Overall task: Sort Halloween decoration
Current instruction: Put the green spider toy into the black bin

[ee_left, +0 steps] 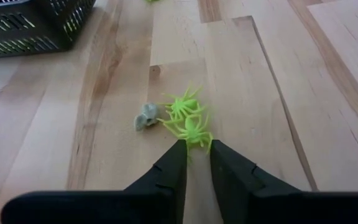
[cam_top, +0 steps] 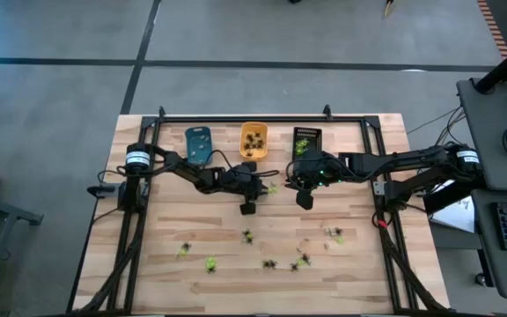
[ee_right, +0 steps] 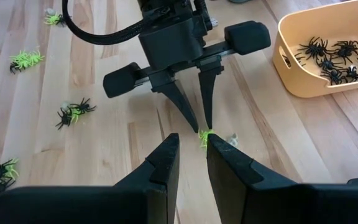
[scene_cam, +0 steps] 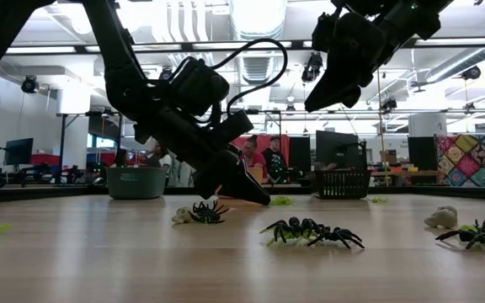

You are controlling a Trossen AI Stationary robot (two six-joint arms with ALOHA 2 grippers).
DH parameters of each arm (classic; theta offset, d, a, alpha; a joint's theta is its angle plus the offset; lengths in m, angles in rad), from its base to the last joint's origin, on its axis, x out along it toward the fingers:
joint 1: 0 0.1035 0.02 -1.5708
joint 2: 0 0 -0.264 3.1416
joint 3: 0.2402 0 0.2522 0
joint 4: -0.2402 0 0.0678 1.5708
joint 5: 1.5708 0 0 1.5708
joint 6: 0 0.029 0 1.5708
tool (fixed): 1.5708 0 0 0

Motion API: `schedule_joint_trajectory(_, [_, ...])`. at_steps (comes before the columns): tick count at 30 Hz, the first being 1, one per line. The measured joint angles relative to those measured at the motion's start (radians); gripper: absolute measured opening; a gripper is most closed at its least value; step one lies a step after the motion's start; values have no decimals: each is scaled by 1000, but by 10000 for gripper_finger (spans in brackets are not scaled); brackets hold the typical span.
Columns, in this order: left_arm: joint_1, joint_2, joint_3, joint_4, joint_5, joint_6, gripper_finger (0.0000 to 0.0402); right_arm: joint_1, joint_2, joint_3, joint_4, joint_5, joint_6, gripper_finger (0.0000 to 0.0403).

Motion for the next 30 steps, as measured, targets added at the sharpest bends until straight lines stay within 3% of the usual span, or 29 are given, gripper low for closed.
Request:
schedule_joint_trajectory(20, [-2, -1, 0, -3, -6, 29, 36, 0, 0, 0, 0, 0, 30, 73])
schedule_joint_trajectory(27, [-2, -2, 0, -3, -6, 27, 36, 0, 8, -1, -39, 110, 356, 73])
schedule_joint_trajectory(30, [-2, -5, 0, -6, -6, 20, 36, 0, 44, -1, -38, 96, 464, 73])
